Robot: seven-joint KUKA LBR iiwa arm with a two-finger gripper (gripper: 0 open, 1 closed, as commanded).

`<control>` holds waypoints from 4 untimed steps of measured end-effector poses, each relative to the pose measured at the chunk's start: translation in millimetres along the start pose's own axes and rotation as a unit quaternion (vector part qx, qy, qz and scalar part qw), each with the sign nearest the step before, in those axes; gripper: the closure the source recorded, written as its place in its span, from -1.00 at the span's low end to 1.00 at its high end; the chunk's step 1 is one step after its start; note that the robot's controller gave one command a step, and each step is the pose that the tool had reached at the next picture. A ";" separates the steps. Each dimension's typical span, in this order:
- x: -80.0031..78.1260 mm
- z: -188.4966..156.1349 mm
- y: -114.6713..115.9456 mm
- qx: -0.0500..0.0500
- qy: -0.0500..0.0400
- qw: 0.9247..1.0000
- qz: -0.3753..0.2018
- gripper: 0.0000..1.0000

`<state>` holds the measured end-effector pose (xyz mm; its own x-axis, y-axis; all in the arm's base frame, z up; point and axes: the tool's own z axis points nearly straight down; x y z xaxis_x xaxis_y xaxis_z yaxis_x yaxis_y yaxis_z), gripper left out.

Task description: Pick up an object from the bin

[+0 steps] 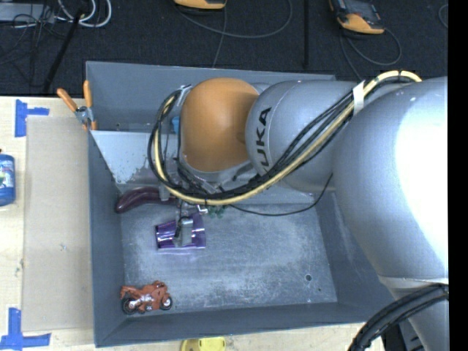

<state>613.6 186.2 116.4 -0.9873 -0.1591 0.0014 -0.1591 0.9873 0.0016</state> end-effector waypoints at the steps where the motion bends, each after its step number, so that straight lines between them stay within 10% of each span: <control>1: 2.5 18.7 -6.9 -0.001 -0.001 0.993 -0.117 -1.00; 2: -3.7 47.1 -27.4 0.000 0.000 0.971 -0.239 1.00; 4: -1.9 45.4 -27.7 0.000 0.001 0.971 -0.239 1.00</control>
Offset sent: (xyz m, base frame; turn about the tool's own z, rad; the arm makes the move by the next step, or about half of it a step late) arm 0.0078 -0.0262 -0.0464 -0.4886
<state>619.9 159.2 71.0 -0.8009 -0.5988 0.0019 -0.5988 0.8009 0.0028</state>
